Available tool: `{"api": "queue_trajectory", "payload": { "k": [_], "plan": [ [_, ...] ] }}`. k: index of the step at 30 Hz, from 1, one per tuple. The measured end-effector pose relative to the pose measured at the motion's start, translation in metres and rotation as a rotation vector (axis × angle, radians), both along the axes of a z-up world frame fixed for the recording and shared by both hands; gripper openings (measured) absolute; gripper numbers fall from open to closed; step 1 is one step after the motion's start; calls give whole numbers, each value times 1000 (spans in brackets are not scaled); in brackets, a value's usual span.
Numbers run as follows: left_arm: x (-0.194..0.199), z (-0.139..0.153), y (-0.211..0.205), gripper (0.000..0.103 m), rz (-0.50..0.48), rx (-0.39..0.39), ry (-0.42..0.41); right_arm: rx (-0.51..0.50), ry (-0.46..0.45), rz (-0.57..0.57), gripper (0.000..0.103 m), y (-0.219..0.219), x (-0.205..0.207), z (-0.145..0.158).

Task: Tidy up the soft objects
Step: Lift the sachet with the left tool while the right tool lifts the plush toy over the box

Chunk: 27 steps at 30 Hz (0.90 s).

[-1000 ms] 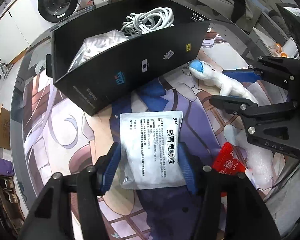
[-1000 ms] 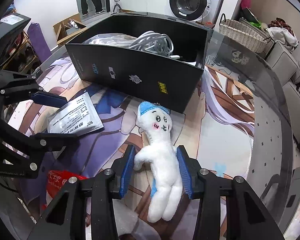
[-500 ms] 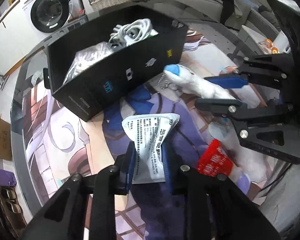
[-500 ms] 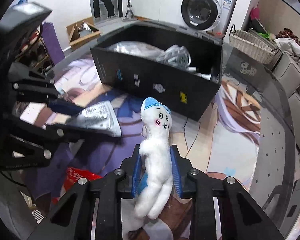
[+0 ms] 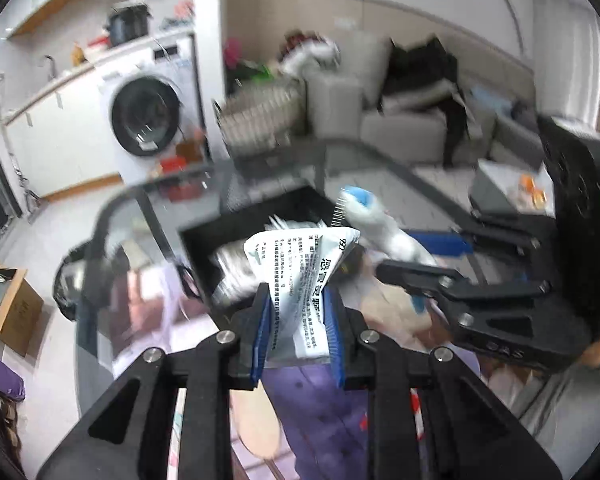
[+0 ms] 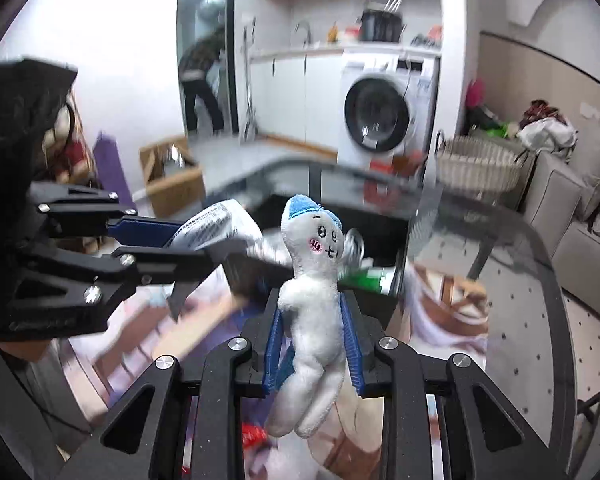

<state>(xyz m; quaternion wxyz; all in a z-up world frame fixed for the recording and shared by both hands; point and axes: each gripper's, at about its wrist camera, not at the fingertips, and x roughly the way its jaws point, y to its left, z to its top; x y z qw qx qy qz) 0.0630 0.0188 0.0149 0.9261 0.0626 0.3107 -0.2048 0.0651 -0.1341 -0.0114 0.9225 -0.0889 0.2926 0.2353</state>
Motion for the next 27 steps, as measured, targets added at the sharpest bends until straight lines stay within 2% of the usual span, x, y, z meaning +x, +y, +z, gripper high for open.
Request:
{"api": "queue_trajectory", "payload": {
  "k": [5,11,18,27],
  "plan": [
    [-10,15,8,23,43,-39,-131,80,-125,-35,27,-8,-13,21],
    [-4,13,17,23,25,-87,-163,124,-232,-51,27,-8,-27,34],
    [-3,11,17,23,22,-89,-155,128,-233,-45,27,-7,-33,37],
    [-8,20,15,23,37,-107,-200,121,-261,-53,27,-5,-33,39]
  ]
}}
